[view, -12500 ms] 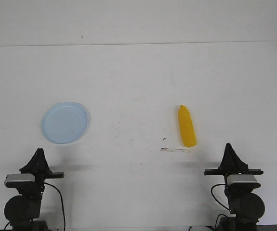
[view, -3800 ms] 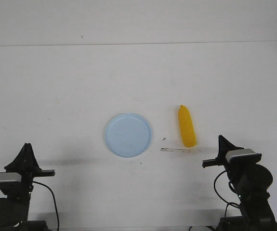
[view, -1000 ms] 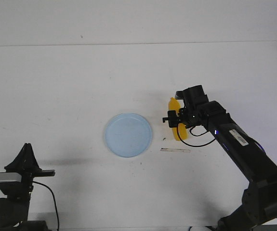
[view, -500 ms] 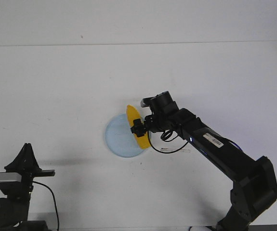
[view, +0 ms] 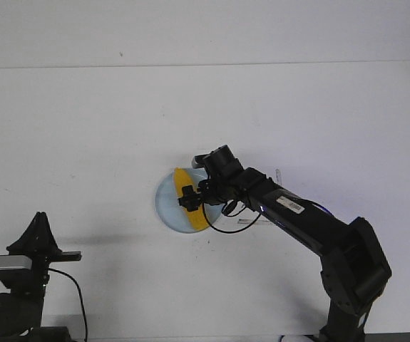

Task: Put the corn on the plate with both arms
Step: 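Carry the corn with the right gripper over the blue plate and lower it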

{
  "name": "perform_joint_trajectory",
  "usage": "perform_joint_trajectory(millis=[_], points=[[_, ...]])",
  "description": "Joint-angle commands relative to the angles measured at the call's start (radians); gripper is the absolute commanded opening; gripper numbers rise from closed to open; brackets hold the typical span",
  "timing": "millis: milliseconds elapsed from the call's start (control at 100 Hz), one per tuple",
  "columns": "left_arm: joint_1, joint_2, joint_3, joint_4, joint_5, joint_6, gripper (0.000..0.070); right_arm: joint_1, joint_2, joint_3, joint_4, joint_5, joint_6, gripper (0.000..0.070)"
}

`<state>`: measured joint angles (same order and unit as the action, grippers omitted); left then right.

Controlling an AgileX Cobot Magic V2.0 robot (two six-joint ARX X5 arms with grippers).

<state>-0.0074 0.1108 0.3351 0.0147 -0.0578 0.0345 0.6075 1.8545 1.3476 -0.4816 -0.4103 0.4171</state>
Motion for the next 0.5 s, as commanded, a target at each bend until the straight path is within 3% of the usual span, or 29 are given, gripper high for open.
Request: perform_joint_trajectory(millis=[0, 110, 490], points=[[0.002, -0.002, 0.005, 0.012, -0.006, -0.005, 0.0001, 0.009, 0.021, 0.013, 0.009, 0.016, 0.012, 0.038], [0.002, -0.002, 0.005, 0.012, -0.006, -0.005, 0.0001, 0.01, 0.021, 0.013, 0.006, 0.026, 0.012, 0.0447], [0.002, -0.002, 0.005, 0.012, -0.006, -0.005, 0.0001, 0.021, 0.002, 0.022, 0.01, 0.018, 0.01, 0.0469]])
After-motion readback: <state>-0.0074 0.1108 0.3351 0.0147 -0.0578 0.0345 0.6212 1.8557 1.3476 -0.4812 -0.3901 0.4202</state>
